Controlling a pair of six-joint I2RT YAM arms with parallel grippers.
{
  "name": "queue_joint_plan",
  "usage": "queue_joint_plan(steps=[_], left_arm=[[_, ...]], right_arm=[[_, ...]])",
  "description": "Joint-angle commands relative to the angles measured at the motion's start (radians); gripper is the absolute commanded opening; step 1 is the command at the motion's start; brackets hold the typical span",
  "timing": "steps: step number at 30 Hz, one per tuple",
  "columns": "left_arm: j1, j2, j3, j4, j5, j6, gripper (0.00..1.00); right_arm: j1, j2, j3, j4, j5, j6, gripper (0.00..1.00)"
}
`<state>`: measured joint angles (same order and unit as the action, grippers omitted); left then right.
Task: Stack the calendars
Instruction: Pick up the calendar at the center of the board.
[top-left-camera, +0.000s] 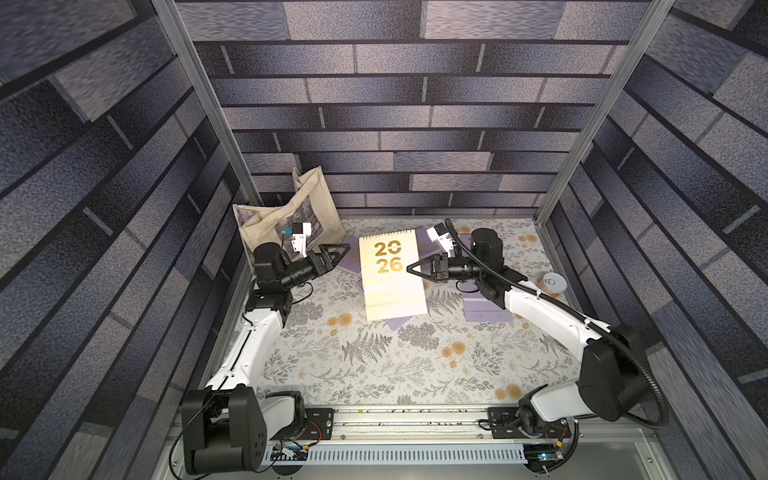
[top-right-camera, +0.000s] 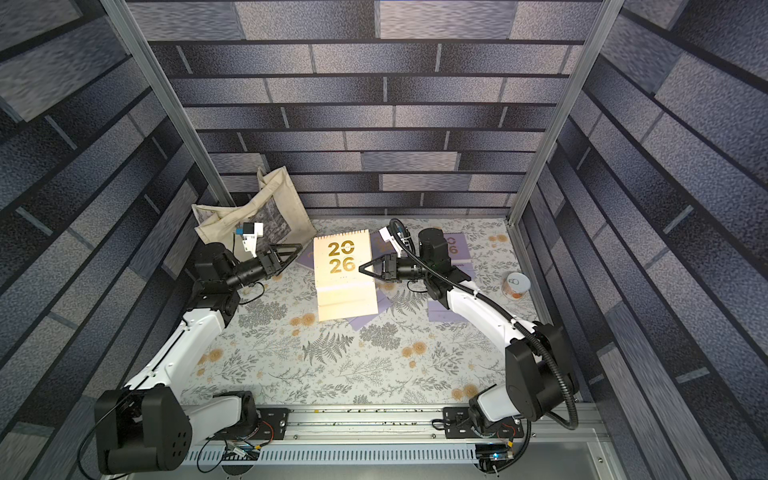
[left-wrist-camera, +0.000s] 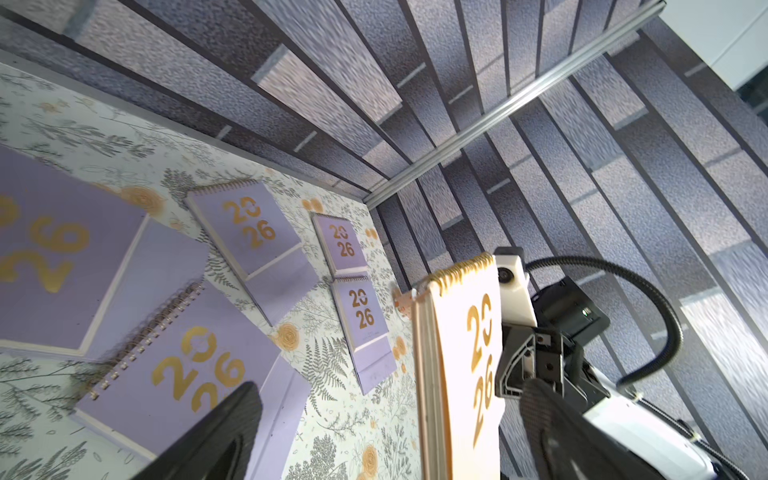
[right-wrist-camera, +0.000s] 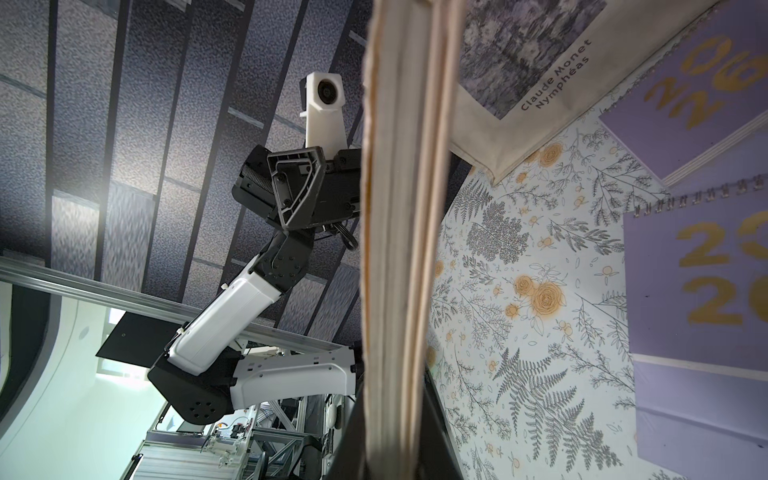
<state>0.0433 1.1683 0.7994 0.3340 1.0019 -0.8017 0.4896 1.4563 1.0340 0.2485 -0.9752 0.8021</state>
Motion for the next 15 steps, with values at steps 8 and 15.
queue_joint_plan(steps=[8,15], left_arm=[[-0.112,0.068,0.110,-0.020,0.112,0.058,1.00],[-0.121,0.106,0.102,0.030,0.127,0.045,0.96]], right_arm=[[-0.014,-0.024,0.060,0.029,-0.057,-0.027,0.00],[-0.026,-0.045,0.065,0.028,-0.061,-0.029,0.00]])
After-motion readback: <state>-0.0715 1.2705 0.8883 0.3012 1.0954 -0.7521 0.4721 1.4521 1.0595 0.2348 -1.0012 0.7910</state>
